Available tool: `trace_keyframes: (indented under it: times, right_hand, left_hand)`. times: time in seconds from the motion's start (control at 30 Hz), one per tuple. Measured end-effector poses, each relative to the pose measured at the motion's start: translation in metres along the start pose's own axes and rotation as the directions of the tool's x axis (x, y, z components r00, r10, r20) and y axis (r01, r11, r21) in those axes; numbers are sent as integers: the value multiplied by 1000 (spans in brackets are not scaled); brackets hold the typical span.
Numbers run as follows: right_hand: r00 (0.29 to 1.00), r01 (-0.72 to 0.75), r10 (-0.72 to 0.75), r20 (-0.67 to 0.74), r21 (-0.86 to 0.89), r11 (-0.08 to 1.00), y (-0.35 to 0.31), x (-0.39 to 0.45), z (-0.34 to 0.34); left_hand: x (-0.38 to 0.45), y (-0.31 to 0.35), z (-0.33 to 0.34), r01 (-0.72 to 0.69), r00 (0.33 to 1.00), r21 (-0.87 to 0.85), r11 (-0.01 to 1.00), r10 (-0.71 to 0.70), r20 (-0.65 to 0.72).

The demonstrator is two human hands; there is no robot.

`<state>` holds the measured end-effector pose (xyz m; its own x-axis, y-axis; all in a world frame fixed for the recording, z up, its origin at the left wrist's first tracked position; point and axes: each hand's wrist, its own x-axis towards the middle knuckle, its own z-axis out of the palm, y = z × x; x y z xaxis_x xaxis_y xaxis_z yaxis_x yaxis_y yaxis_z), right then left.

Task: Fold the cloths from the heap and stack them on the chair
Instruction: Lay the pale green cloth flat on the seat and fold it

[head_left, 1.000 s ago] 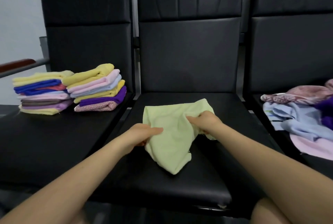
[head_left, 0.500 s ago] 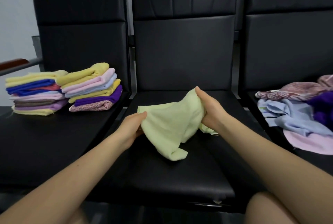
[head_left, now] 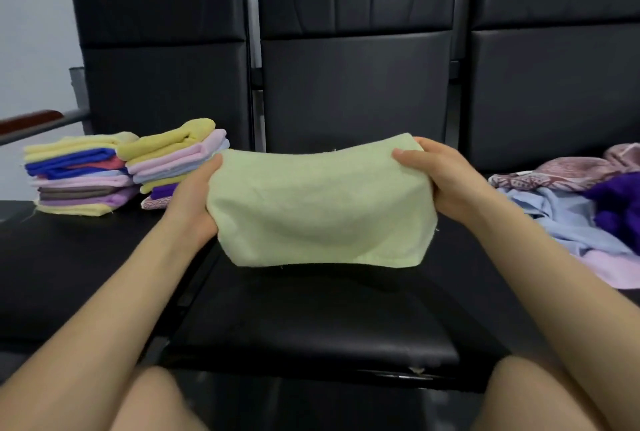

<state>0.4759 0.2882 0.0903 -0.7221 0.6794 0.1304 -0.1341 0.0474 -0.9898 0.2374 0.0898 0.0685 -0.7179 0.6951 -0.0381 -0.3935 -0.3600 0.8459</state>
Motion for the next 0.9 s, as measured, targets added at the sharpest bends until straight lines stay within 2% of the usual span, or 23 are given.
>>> trace_keyframes:
  times: [0.13,0.23,0.3,0.33,0.37,0.43,0.47,0.5,0.53,0.6,0.7,0.77,0.83,0.87,0.9]
  right_hand:
    - [998,-40,38,49,50,998,-15,-22,-2]
    - [991,-132,130,22,113,985,-14,-30,-10]
    - [977,-214,215,-16,5,977,-3,-30,-15]
    - [964,-266,264,-35,-117,957,7,-28,-18]
    - [944,-325,325,-52,-286,901,21,-26,-23]
    - [860,-429,507,-67,-633,645,45,-24,-32]
    - [806,-441,587,-76,-738,510,54,-23,-34]
    - [773,-436,629,-84,-791,429,62,-21,-36]
    - [767,-436,633,-105,-810,393,65,-17,-35]
    - [823,-415,541,-175,-835,362,65,-4,-30]
    - [937,-339,208,-282,-879,337,64,19,-15]
    - [943,-299,1,-333,-846,441,72,33,-5]
    - [932,-281,-21,-363,-756,591,84,42,5]
    - [929,-303,28,-369,-717,628,90,47,10]
    - [928,-342,100,-360,-709,617,96,51,13]
  left_hand:
    - [-19,10,-3,-36,998,48,998,33,57]
    - [-27,6,-5,-1,1000,171,985,1,-3]
    - [-30,-3,-8,37,999,308,951,-44,19]
    - [-29,-11,-11,56,995,419,906,-87,54]
    - [-25,-22,-20,58,988,593,803,-131,80]
    - [-18,-42,-35,48,977,884,464,-205,54]
    - [-13,-51,-40,53,977,946,319,-212,17]
    - [-8,-59,-44,72,977,968,242,-210,-20]
    - [-5,-62,-45,106,978,967,230,-199,-60]
    - [5,-64,-41,181,977,929,322,-164,-134]
    - [29,-67,-38,206,978,916,344,-31,-208]
    - [46,-69,-38,221,963,928,300,83,-257]
    - [61,-74,-40,251,950,934,254,119,-287]
    - [68,-77,-41,258,948,938,232,125,-292]
    - [71,-79,-39,268,946,938,219,124,-299]
